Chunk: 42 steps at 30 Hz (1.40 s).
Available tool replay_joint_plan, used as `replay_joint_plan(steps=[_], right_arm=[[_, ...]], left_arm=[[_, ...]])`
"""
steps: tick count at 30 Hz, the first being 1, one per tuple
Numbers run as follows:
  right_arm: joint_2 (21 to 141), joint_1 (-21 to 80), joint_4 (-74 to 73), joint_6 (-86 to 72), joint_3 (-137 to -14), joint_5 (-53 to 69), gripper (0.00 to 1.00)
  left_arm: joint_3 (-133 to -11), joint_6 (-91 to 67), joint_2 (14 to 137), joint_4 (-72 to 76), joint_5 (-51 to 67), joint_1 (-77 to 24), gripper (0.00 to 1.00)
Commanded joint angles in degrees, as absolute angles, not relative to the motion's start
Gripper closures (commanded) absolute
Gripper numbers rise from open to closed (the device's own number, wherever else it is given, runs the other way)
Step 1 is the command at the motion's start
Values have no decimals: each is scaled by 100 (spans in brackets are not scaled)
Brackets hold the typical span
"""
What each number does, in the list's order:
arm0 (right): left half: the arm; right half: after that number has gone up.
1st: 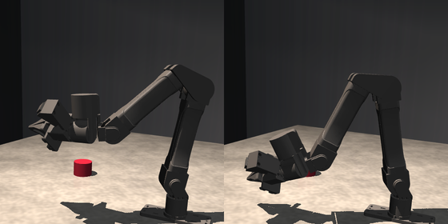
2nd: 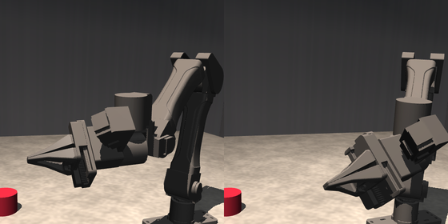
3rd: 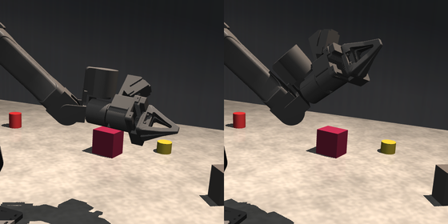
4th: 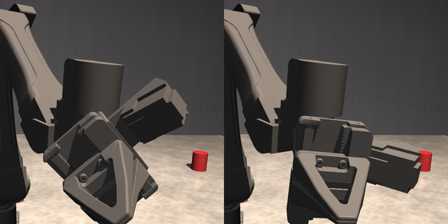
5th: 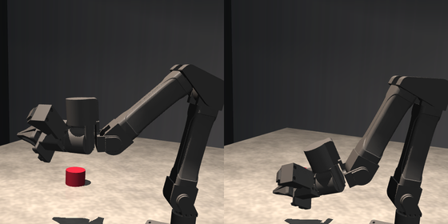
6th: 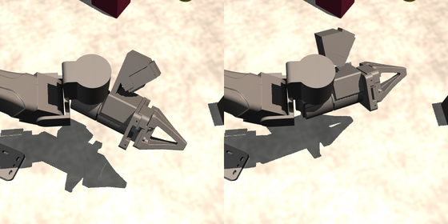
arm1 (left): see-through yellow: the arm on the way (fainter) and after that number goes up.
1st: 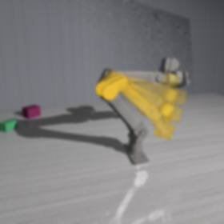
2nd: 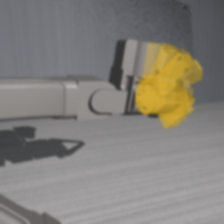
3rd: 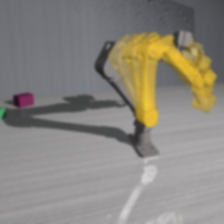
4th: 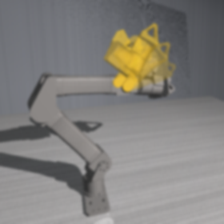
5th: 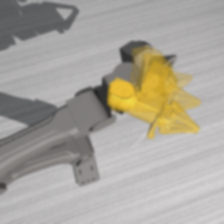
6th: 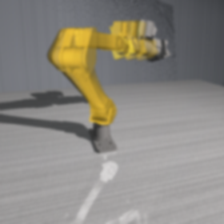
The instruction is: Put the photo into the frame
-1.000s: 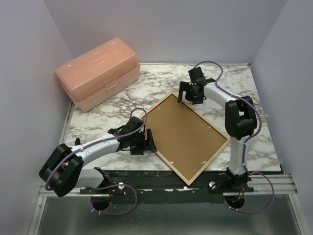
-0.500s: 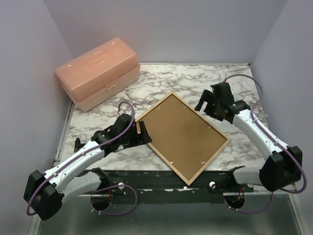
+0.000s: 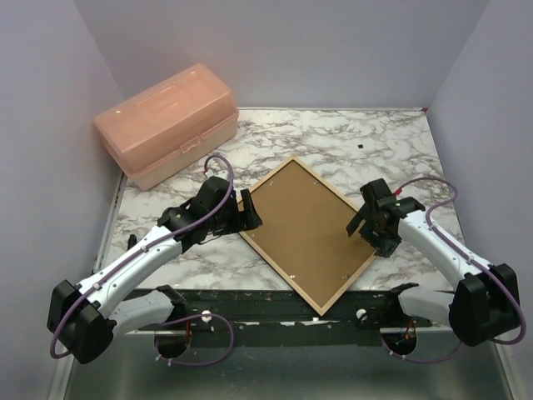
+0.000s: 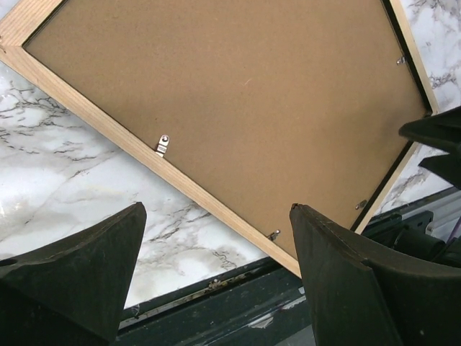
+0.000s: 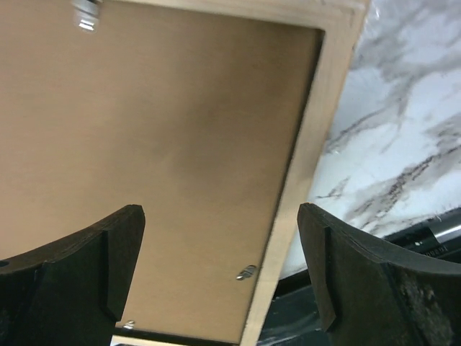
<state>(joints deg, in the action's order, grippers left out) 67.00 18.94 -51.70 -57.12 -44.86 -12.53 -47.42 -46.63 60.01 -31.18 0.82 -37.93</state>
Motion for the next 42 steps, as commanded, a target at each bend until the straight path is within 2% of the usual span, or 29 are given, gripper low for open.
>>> replay_joint_plan(steps=[1,6,10,15,16,18,23,28,36,39,40,42], right_arm=[[7045,1863,-5330,-6047,-4046,-932,5],[7192,1863,-4798,-5813,-3630,-448,8],[7188,1861,-4217,-5652,-3297,-153,21],[7454,1863,-3710,-5111,-3440,-227,67],[7548,1862,-3667,-4989,-3529,-339,73],[7819,1859,-3587,-4707,-3734,-515,84],[8532,1863,-3439,-4188,-4314,-783,98],[8917,1863,-3212,-3487,-4873,-689,99],[9798,1895,-3880,-2689,-5667,-1821,99],[9976,1898,-3919,-2748,-5853,-2123,94],[10017,1898,-3940,-2791,-5909,-2127,89],[10080,1896,-4011,-2901,-6029,-2077,67]], left_arm=[[-4900,-4572,6121,-3084,295,-3726,16],[-4913,-4505,6170,-3107,392,-3616,16],[-4896,-4466,6202,-3075,490,-3536,16],[-4933,-4342,6225,-3135,534,-3372,16],[-4939,-4310,6231,-3153,543,-3335,16],[-4964,-4214,6240,-3185,594,-3209,16],[-5079,-3892,6301,-3397,675,-2842,16],[-5165,-3588,6359,-3562,712,-2470,16],[-5226,-3523,6780,-3735,755,-1933,16],[-5189,-3568,6993,-3744,711,-1657,16],[-5186,-3568,7070,-3752,663,-1554,16],[-5177,-3586,7189,-3762,485,-1360,16]])
